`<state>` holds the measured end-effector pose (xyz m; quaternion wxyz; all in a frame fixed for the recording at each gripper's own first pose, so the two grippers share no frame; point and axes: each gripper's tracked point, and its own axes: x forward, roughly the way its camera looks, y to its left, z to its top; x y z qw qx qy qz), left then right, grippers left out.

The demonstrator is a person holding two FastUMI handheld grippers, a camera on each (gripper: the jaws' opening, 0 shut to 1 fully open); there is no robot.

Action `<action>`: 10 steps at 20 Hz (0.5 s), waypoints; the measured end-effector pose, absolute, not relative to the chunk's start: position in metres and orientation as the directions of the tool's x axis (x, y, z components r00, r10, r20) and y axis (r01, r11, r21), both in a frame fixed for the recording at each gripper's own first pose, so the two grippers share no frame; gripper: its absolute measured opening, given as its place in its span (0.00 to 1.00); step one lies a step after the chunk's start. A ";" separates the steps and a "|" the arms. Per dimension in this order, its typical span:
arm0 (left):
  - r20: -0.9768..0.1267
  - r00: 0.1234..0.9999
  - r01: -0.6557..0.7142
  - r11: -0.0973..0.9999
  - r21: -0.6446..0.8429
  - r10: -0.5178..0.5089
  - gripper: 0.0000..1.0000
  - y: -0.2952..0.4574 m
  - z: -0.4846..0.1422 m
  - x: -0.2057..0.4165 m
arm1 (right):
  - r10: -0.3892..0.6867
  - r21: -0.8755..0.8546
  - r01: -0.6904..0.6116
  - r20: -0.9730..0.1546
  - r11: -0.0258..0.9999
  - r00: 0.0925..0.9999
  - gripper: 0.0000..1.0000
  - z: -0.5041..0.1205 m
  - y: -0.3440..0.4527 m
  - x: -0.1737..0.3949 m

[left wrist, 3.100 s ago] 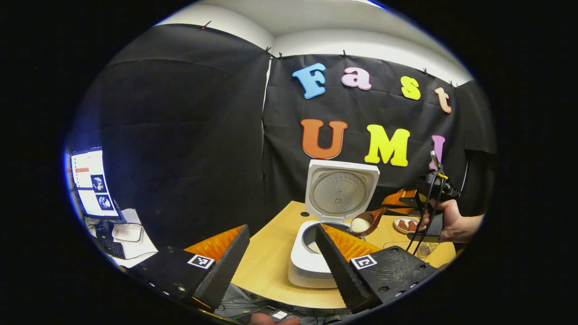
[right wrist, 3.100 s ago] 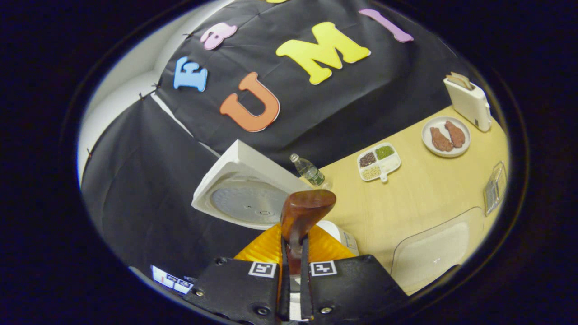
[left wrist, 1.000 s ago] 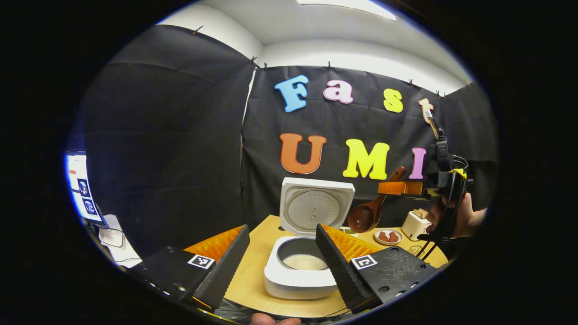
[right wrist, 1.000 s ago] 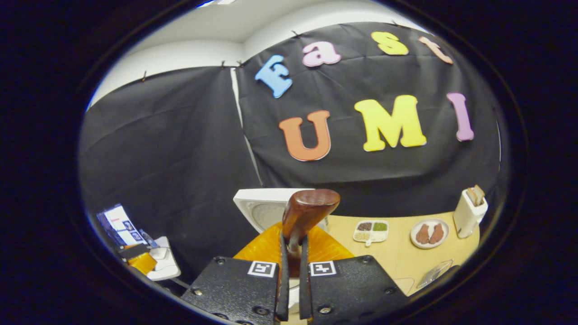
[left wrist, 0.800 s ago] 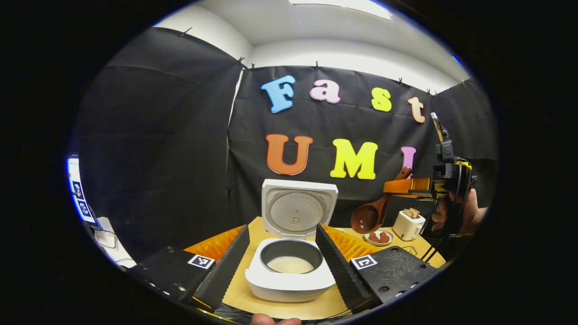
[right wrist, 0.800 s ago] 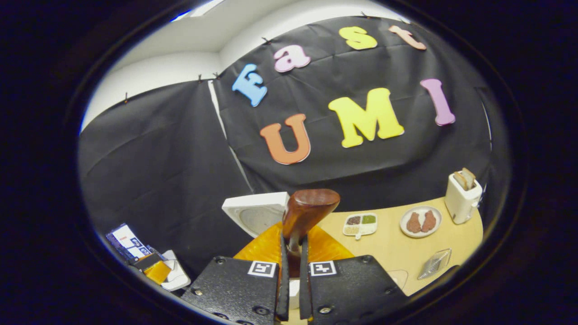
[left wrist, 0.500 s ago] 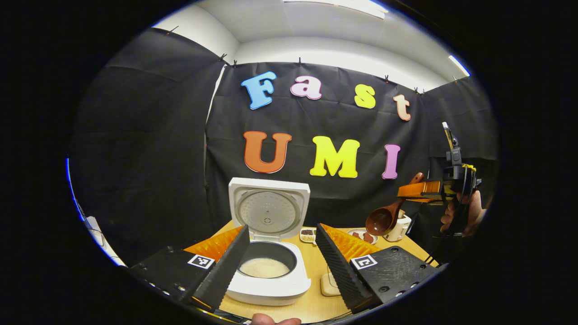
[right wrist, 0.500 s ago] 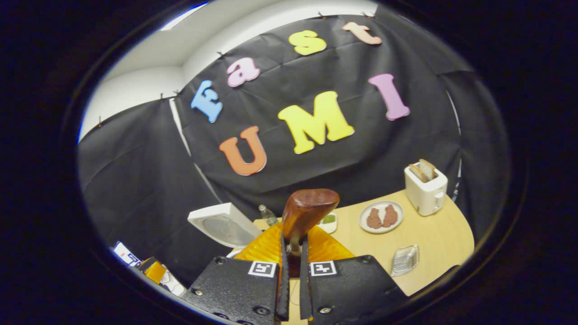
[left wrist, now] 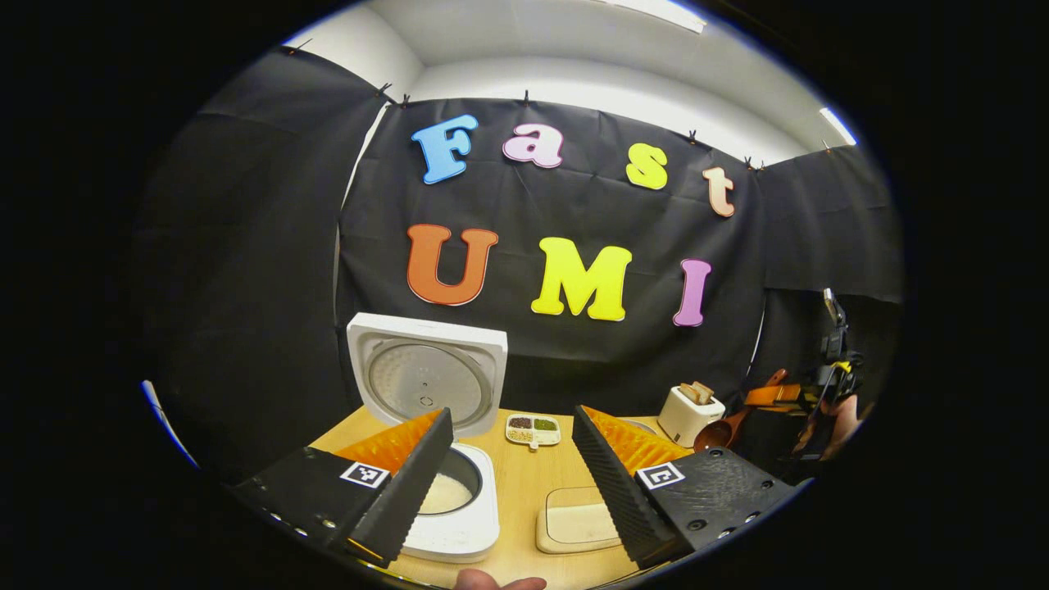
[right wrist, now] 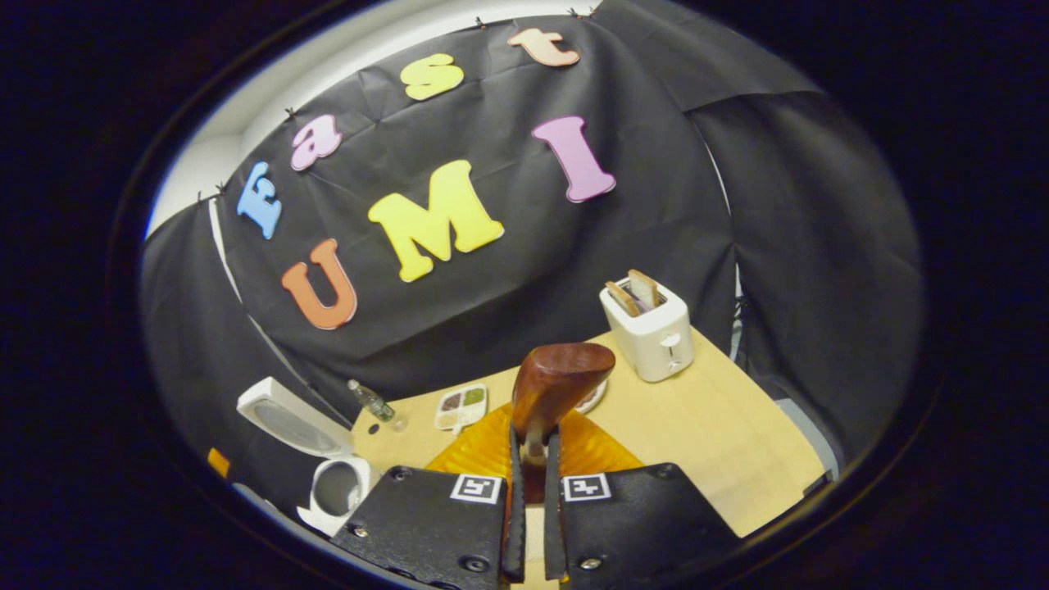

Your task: Close the left gripper, press the button to open the rice cooker; take a wooden spoon from the chopstick holder with the right hand, scoop a spoonful of rice and pour it into the rice cooker, then put the wooden spoon back into the chopstick holder.

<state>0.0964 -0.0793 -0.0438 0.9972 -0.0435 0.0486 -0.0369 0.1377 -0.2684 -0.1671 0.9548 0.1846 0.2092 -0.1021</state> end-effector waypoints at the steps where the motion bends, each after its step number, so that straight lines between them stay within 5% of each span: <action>1: -0.103 0.992 0.068 0.994 -0.086 -0.077 0.95 -0.083 -0.045 0.098 | -0.127 0.296 0.285 -0.458 0.911 0.880 0.14 -0.182 -0.277 0.140; 10: -0.169 0.984 0.055 0.998 -0.026 -0.059 0.94 -0.102 -0.048 0.099 | -0.145 0.254 0.333 -0.555 0.908 0.819 0.14 -0.287 -0.309 0.166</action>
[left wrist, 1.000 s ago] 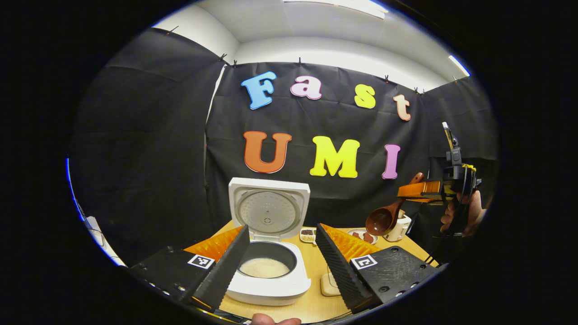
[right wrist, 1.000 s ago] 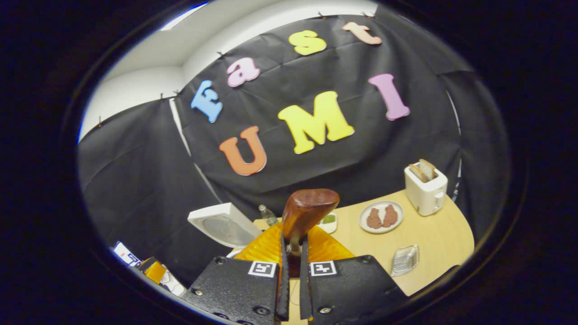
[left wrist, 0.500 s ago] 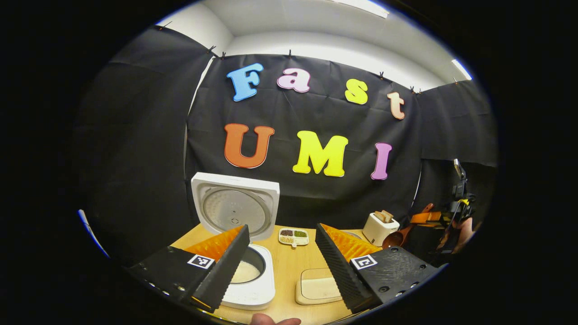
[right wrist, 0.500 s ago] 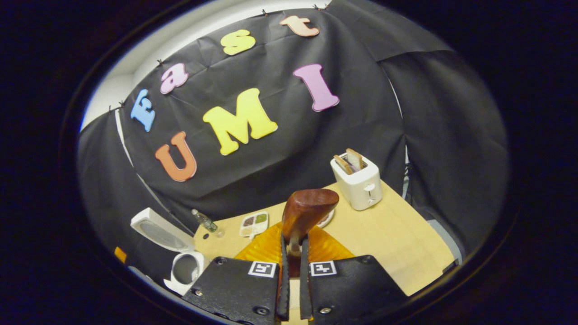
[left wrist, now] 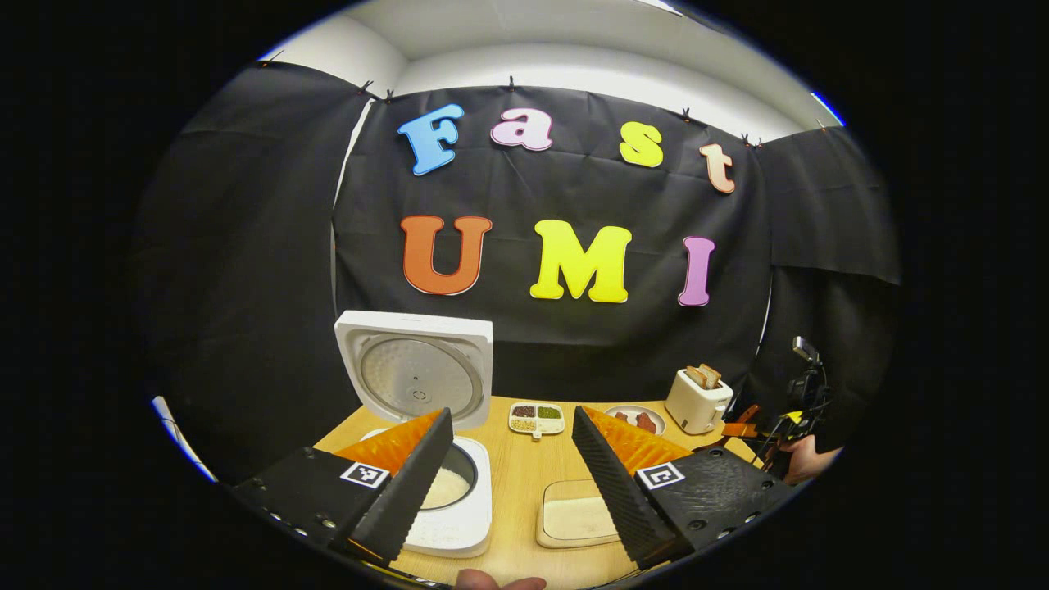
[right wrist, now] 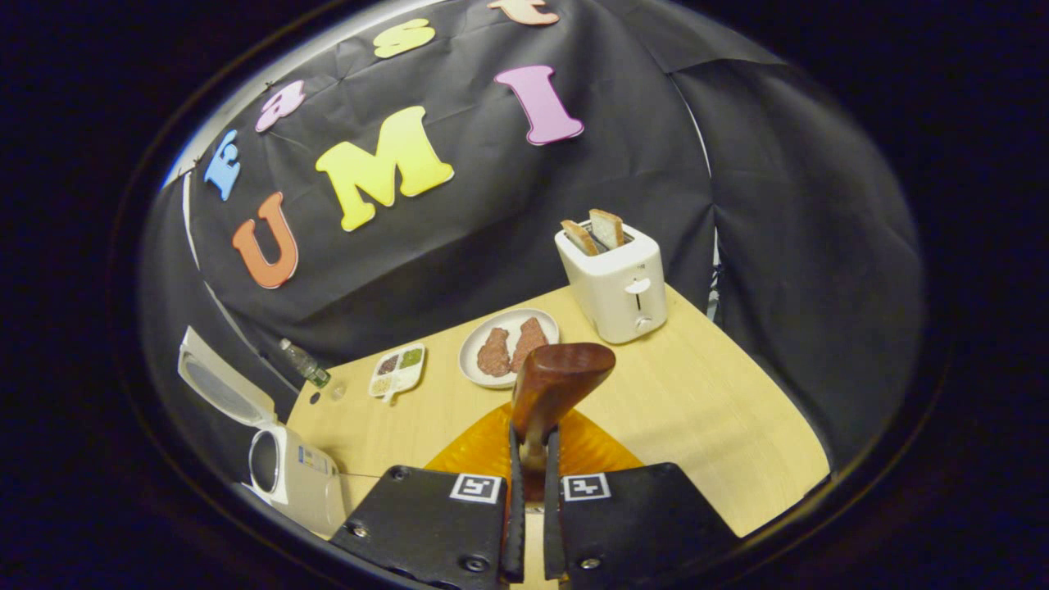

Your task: Close the left gripper, press the button to open the rice cooker; take a wooden spoon from the chopstick holder with the right hand, scoop a spoonful of rice and pour it into the rice cooker, then put the wooden spoon back into the chopstick holder.

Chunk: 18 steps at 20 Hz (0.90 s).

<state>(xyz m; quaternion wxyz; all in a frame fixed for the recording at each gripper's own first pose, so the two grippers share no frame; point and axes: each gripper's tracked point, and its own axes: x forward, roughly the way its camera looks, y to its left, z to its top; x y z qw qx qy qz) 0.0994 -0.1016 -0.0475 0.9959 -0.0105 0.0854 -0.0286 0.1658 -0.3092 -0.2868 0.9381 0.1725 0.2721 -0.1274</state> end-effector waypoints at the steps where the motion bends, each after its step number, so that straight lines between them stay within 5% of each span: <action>1: -0.176 0.983 0.056 0.998 -0.020 -0.059 0.94 -0.103 -0.048 0.099 | -0.146 0.250 0.338 -0.565 0.907 0.812 0.14 -0.296 -0.312 0.168; 10: -0.144 0.989 0.006 1.000 0.003 -0.006 0.95 -0.089 -0.017 0.110 | -0.077 0.286 0.293 -0.583 0.912 0.809 0.20 -0.331 -0.303 0.176; 12: -0.128 0.992 -0.003 1.000 -0.006 0.002 0.95 -0.082 -0.006 0.114 | -0.101 0.258 0.294 -0.568 0.920 0.817 0.37 -0.323 -0.309 0.174; 13: -0.121 0.993 -0.008 1.000 -0.008 0.007 0.95 -0.078 -0.002 0.119 | -0.129 0.233 0.305 -0.560 0.923 0.819 0.61 -0.315 -0.315 0.171; 15: -0.102 0.995 0.002 1.000 -0.024 -0.005 0.95 -0.075 0.007 0.127 | -0.170 0.210 0.330 -0.546 0.920 0.820 0.78 -0.299 -0.322 0.162; 18: -0.073 0.997 0.039 0.999 -0.006 -0.039 0.94 -0.072 0.020 0.140 | -0.247 0.181 0.378 -0.497 0.908 0.832 0.81 -0.263 -0.338 0.143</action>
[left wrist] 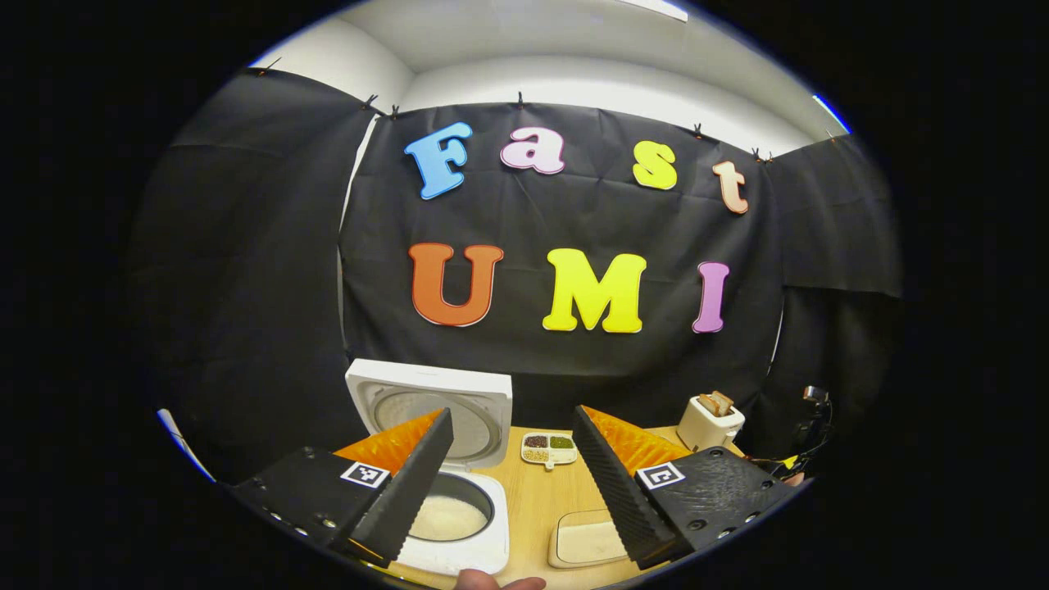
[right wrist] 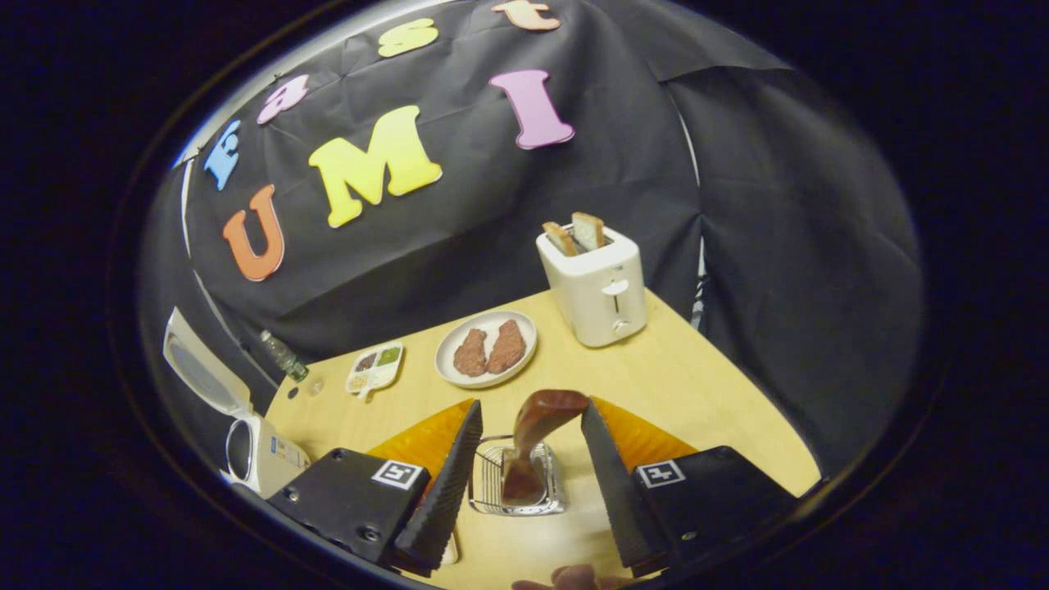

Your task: Close the left gripper, press the button to open the rice cooker; take a wooden spoon from the chopstick holder with the right hand, scoop a spoonful of rice and pour it into the rice cooker, then put the wooden spoon back into the chopstick holder.

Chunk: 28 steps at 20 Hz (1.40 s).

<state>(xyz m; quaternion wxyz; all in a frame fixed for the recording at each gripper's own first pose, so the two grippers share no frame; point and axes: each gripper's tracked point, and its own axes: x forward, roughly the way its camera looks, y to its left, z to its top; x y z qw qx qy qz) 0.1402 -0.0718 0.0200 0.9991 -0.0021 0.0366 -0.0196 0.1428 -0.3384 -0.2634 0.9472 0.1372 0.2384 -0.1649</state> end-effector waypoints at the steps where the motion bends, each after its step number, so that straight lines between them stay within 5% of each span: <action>1: -0.062 0.997 0.048 0.999 0.003 -0.048 0.94 -0.069 0.027 0.146 | -0.272 0.159 0.382 -0.466 0.910 0.842 0.77 -0.247 -0.343 0.138; 5: -0.067 0.997 0.047 0.998 -0.031 -0.049 0.94 -0.050 0.046 0.177 | -0.341 0.100 0.393 -0.335 0.914 0.878 0.82 -0.165 -0.348 0.118; 7: -0.068 0.997 0.038 0.999 -0.032 -0.040 0.94 -0.033 0.057 0.198 | -0.368 0.062 0.396 -0.264 0.916 0.891 1.00 -0.127 -0.348 0.103; 12: -0.139 0.990 -0.001 1.000 -0.030 -0.003 0.94 0.007 0.048 0.264 | -0.416 -0.012 0.420 -0.157 0.908 0.896 1.00 -0.073 -0.340 0.063; 21: -0.435 0.900 -0.007 1.000 -0.017 -0.001 0.95 0.049 -0.031 0.322 | -0.529 -0.014 0.538 -0.208 0.843 0.823 1.00 -0.095 -0.350 -0.002; 28: -0.488 0.873 0.023 0.999 0.025 -0.008 0.97 0.046 -0.041 0.286 | -0.408 -0.005 0.417 -0.220 0.909 0.886 1.00 -0.099 -0.291 0.029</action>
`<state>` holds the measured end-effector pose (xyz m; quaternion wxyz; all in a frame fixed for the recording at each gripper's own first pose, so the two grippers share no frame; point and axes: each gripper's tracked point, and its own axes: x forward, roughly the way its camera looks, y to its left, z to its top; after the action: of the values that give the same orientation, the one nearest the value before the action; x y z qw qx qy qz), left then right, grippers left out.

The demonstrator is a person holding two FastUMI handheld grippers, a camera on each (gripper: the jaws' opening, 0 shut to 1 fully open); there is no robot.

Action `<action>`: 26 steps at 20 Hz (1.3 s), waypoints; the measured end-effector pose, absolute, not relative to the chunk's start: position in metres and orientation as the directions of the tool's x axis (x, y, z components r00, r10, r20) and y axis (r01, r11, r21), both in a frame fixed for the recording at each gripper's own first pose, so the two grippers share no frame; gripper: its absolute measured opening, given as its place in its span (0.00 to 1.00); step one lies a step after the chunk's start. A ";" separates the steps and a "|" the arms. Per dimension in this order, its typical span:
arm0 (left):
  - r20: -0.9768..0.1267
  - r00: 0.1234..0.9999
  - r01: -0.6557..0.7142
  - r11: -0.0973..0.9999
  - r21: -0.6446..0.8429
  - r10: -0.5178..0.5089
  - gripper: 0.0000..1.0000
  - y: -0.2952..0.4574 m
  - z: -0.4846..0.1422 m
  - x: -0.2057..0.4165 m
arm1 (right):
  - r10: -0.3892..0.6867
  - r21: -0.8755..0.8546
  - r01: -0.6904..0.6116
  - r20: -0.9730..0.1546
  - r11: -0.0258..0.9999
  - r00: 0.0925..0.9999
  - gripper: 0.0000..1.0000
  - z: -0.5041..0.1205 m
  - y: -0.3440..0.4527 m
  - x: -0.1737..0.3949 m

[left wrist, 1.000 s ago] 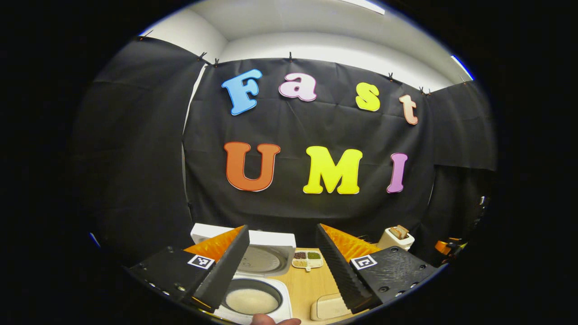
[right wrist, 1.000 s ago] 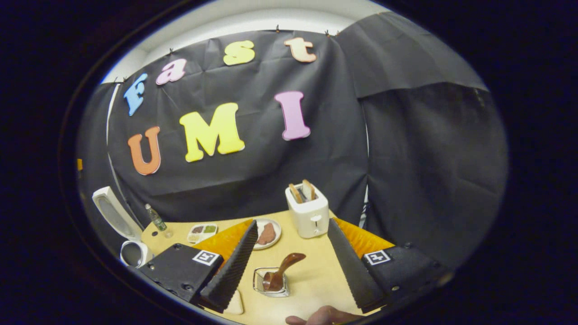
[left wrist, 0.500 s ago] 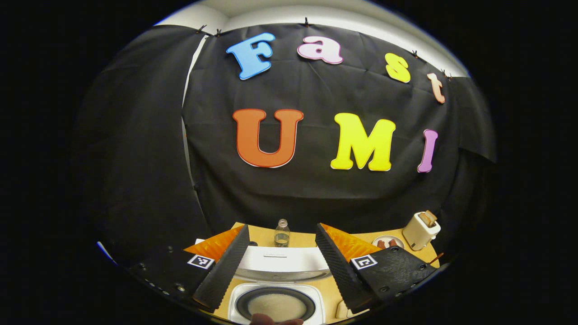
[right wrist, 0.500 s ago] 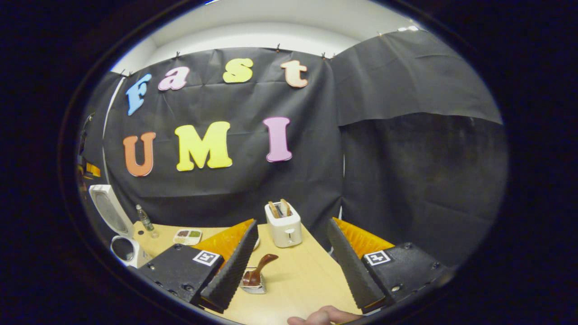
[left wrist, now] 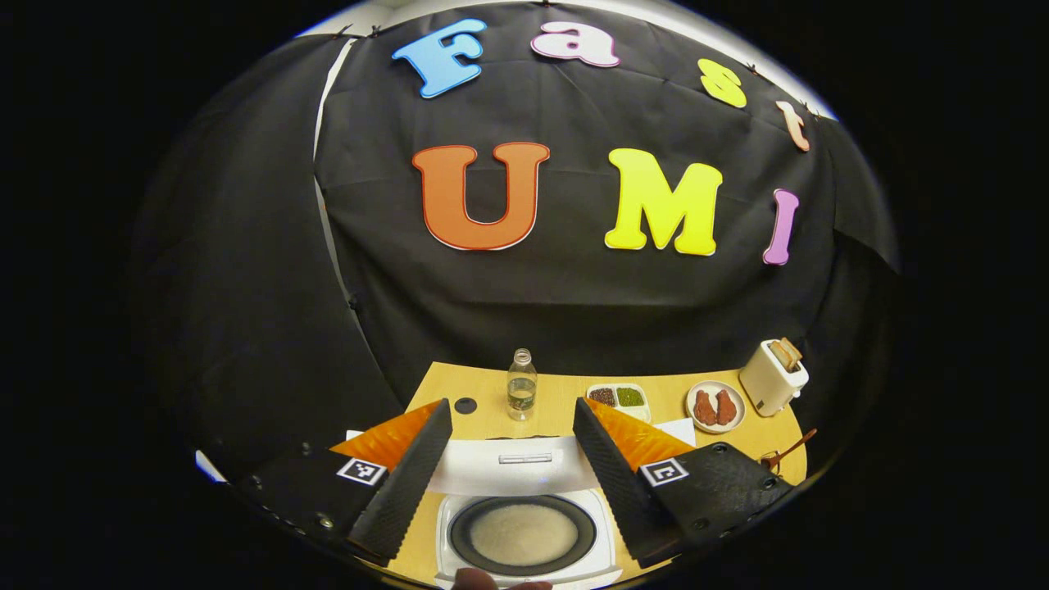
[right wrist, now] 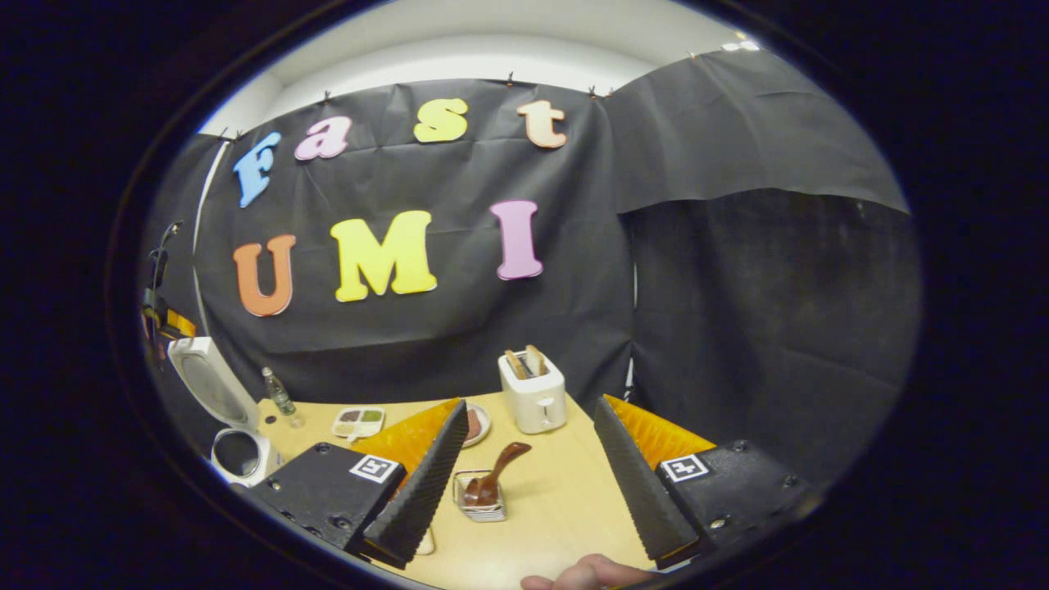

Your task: Close the left gripper, press the button to open the rice cooker; take a wooden spoon from the chopstick holder with the right hand, scoop a spoonful of rice and pour it into the rice cooker, then put the wooden spoon back into the chopstick holder.

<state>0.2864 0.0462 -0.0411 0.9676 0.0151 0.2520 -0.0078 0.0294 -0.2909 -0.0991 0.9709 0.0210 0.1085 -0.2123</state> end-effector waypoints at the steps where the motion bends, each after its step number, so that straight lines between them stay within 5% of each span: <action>1: -0.493 0.870 0.023 1.000 0.015 -0.012 0.98 0.045 -0.043 0.277 | -0.374 0.000 0.384 -0.223 0.923 0.900 1.00 -0.100 -0.279 0.035; 11: -0.709 0.701 0.013 0.996 -0.091 -0.074 0.97 0.030 -0.166 0.140 | -0.169 -0.015 0.171 -0.258 0.985 0.951 1.00 -0.113 -0.204 0.048; 26: -0.796 0.603 -0.014 0.997 -0.075 -0.051 0.96 0.036 -0.236 0.121 | -0.079 -0.072 0.062 -0.264 0.995 0.961 1.00 -0.113 -0.170 0.046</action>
<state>0.1211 0.0358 -0.2364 0.8946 -0.0367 0.4452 -0.0102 0.0461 -0.1702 -0.1130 0.9898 -0.0316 0.1346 -0.0354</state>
